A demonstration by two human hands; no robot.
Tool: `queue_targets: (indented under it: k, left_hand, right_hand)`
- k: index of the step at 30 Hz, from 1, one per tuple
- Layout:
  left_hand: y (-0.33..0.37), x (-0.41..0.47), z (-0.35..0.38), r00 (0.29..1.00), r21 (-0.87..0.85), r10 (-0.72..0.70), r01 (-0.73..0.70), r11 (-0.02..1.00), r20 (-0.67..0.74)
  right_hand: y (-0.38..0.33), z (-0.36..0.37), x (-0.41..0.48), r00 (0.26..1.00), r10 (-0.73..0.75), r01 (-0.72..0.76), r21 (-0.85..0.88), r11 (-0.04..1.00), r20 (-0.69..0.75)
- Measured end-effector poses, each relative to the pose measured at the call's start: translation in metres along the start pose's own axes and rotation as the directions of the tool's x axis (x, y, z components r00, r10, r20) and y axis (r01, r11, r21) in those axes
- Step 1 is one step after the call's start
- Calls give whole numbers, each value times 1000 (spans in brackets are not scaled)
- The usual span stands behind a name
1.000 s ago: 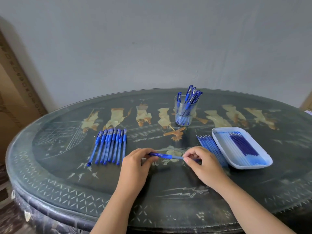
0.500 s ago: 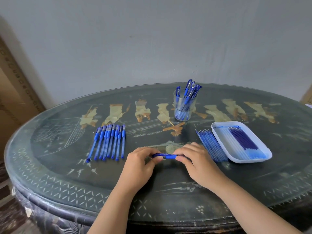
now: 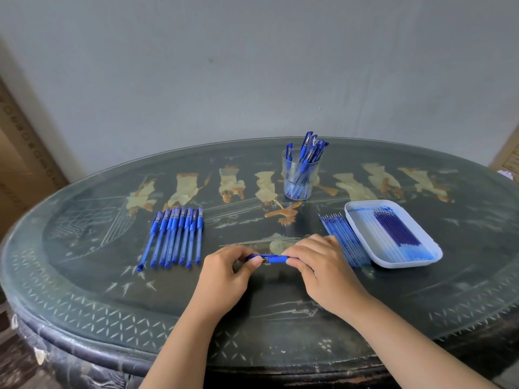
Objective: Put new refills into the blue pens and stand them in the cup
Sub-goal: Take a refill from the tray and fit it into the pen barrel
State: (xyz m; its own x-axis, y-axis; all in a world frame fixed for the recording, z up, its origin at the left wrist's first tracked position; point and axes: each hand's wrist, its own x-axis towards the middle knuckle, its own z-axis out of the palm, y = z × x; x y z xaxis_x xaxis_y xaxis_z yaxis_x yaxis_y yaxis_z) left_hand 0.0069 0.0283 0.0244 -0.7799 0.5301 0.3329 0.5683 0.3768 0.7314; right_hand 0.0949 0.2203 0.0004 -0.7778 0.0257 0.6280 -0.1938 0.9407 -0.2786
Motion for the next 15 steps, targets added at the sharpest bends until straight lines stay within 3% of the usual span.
queue_targets:
  k: [11,15]
  left_hand:
    - [-1,-1,1,1000,-44,-8,8,999,8]
    - [-6,-1,-5,991,-154,-129,120,981,-45]
  right_hand:
    - [-3,0,2,997,-68,67,-67,995,-18]
    - [3,-2,0,993,20,-21,-7,1000,-118]
